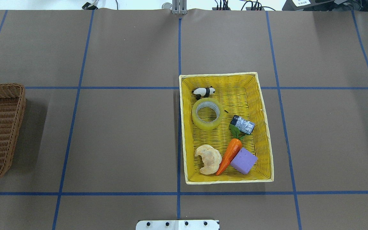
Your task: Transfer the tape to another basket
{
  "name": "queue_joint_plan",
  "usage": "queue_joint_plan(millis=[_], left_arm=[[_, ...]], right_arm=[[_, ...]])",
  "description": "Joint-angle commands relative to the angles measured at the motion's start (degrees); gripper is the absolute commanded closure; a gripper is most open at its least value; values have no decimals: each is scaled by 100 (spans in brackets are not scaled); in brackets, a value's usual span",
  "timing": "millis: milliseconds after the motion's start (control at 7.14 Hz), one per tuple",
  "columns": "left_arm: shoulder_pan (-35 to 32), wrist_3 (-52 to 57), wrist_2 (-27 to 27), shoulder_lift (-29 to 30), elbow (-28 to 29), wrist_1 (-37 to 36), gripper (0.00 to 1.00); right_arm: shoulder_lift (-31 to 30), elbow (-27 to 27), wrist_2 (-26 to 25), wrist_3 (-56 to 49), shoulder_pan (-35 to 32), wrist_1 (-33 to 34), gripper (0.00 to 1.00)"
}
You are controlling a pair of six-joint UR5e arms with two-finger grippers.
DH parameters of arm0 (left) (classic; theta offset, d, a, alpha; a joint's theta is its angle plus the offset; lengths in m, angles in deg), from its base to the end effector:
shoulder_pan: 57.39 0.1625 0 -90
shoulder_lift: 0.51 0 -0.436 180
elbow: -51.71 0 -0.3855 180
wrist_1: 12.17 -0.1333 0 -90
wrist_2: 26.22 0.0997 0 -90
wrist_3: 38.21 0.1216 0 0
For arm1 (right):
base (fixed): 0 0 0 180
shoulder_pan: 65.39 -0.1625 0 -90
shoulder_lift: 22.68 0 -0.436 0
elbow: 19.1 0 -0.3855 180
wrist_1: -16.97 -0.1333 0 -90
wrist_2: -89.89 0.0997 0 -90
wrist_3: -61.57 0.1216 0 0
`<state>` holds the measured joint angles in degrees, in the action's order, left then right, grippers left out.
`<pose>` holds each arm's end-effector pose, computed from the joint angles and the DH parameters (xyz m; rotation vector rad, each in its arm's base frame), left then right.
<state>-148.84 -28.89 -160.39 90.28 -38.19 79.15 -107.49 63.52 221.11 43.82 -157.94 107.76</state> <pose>-0.0611 -0.4928 0.6775 0.1056 0.7650 0.1440 0.0762 -0.5166 0.7080 0.0780 -0.7185 -0.2350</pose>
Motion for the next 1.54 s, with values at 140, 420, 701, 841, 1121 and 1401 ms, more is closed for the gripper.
queue_joint_plan(millis=[140,420,701,841,1121,1401], left_arm=[[-5,0,-4,0,-27,8,1],[4,0,-4,0,-80,-9,1],[-5,-44,-30,0,-88,-18,1],[-5,-44,-31,17,-106,-9,1],[-5,-27,-31,61,-176,165,1],[-5,-35,-22,-8,-159,1102,1]], right_arm=[[-9,0,1,0,0,9,0],[26,88,1,-9,0,-26,0],[26,-17,227,35,0,-909,0],[87,61,255,435,0,-1140,0],[132,176,221,861,227,-1981,0],[271,307,168,948,798,-2232,0]])
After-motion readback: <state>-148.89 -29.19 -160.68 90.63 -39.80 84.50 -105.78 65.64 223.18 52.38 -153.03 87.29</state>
